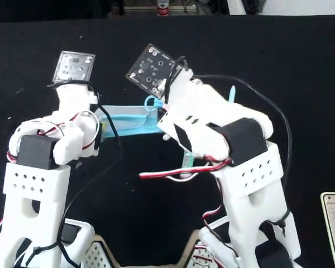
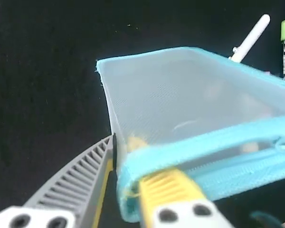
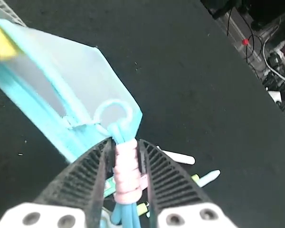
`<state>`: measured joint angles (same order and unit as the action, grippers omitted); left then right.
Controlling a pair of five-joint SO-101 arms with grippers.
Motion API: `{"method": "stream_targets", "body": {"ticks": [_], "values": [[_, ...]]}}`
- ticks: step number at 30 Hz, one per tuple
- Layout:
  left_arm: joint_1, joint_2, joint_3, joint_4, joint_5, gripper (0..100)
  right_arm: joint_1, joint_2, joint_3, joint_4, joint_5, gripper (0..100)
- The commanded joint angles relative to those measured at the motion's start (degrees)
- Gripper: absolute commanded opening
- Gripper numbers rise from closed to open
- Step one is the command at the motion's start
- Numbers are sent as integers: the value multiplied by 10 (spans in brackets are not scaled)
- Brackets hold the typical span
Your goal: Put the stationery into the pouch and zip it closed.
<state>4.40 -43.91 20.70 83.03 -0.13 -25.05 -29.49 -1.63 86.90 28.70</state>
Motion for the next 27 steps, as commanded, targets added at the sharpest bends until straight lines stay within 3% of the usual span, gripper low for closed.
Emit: {"method": "stream_targets", "body": {"ticks": [1, 12, 17, 27], "values": [[-6, -12, -60, 2, 34, 27, 29, -4, -42, -27, -6, 11], [-31, 38, -194, 76, 69, 30, 33, 1, -75, -46, -7, 11], [-93, 142, -227, 93, 75, 30, 30, 1, -36, -75, -7, 11], [-97, 229, -303, 124, 58, 30, 19, 1, 42, -134, -5, 11]]}}
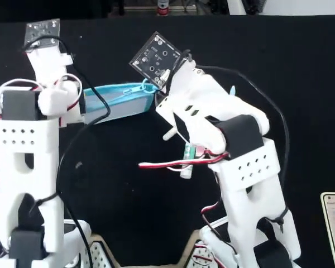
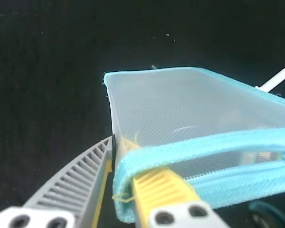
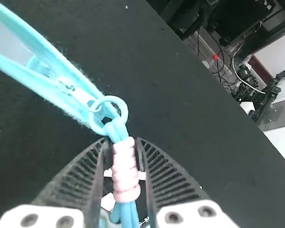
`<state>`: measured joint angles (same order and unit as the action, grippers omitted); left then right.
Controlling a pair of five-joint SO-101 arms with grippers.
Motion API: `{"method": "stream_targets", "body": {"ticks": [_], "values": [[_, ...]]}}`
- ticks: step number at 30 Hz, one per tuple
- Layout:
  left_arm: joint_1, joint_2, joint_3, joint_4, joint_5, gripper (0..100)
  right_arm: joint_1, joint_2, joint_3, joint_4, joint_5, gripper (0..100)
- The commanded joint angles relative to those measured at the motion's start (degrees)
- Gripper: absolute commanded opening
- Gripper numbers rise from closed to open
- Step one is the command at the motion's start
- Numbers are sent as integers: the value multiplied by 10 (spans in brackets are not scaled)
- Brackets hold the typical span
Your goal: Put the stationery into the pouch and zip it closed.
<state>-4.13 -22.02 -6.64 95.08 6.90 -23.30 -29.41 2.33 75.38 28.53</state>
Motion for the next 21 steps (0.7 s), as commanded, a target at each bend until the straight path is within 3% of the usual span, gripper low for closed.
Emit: {"method": "stream_targets", "body": {"ticks": [1, 5, 21], "values": [[-12, 10, -26, 4, -26, 30, 11, 0, 3, -18, -2, 11], [-13, 4, -7, -1, -62, 30, 41, 0, 5, -18, -1, 11], [-13, 6, 13, -1, -62, 30, 97, 0, 6, -1, 0, 11]]}}
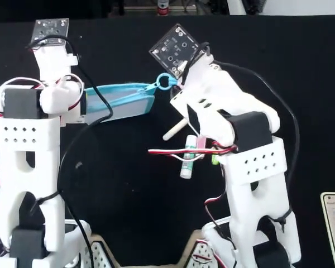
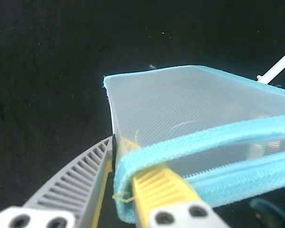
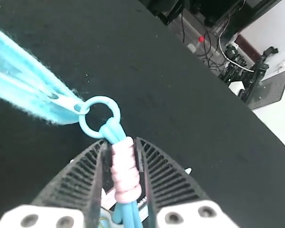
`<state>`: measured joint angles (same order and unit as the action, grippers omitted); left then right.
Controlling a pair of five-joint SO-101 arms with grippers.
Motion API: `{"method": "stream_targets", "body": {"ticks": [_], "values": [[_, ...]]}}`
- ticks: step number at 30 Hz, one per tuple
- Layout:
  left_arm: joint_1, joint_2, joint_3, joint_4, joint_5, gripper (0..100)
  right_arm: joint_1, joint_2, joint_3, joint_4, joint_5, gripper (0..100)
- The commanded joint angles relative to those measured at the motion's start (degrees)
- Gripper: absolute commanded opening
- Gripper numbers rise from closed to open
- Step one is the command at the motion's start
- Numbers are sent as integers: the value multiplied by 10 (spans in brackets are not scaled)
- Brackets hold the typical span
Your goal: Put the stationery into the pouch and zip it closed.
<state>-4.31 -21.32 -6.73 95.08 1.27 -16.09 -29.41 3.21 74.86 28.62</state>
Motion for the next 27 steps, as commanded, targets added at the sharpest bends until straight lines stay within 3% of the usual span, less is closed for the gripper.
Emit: {"method": "stream_targets", "body": {"ticks": [1, 16, 21, 27], "values": [[-11, -3, 15, -1, -5, 30, 25, 0, -3, 9, -1, 11], [-11, -3, 17, -1, -5, 30, 61, 0, -3, 22, -1, 11], [-8, -3, 17, -1, -5, 30, 5, 0, -4, 49, -7, 16], [-8, 3, 18, 2, -5, 30, -67, -2, -81, 120, -94, 95]]}}
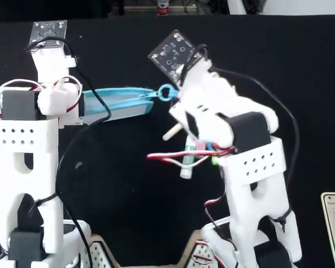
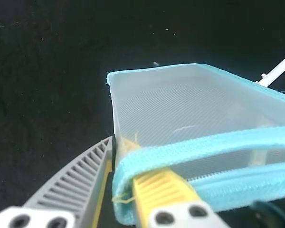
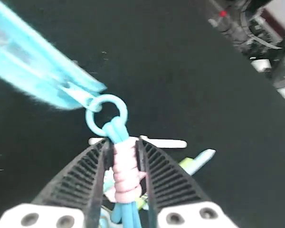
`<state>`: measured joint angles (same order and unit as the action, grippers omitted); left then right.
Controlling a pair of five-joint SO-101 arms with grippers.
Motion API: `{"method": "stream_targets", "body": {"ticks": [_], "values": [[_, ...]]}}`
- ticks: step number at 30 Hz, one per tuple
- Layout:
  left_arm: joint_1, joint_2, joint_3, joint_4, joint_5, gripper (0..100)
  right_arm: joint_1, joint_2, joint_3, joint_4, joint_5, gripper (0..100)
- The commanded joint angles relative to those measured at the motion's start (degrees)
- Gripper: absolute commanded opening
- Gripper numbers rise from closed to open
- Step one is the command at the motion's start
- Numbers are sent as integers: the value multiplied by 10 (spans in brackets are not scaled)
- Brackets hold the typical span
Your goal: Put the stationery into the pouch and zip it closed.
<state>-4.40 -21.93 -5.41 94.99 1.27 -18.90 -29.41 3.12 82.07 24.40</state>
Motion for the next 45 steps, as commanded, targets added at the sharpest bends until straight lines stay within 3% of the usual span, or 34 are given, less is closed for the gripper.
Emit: {"method": "stream_targets", "body": {"ticks": [1, 5, 8, 15, 21, 30, 45], "values": [[-7, 9, 5, 3, -5, 30, -47, 0, -105, 64, -62, 120], [-7, 9, 5, 4, -5, 30, -69, 0, -185, 108, -77, 200], [-7, 6, 16, 0, -5, 30, -54, 0, -209, 120, -103, 188], [-7, 3, 81, -33, -4, 30, 93, 47, -141, 105, -186, 116], [-6, 3, 120, -57, 28, 30, 191, 163, -28, 31, -193, 116], [-5, 3, 126, -52, 28, 30, 178, 286, 54, -76, -196, 116], [-10, 3, 133, -52, 28, 30, 151, 412, 81, -175, -284, 116]]}}
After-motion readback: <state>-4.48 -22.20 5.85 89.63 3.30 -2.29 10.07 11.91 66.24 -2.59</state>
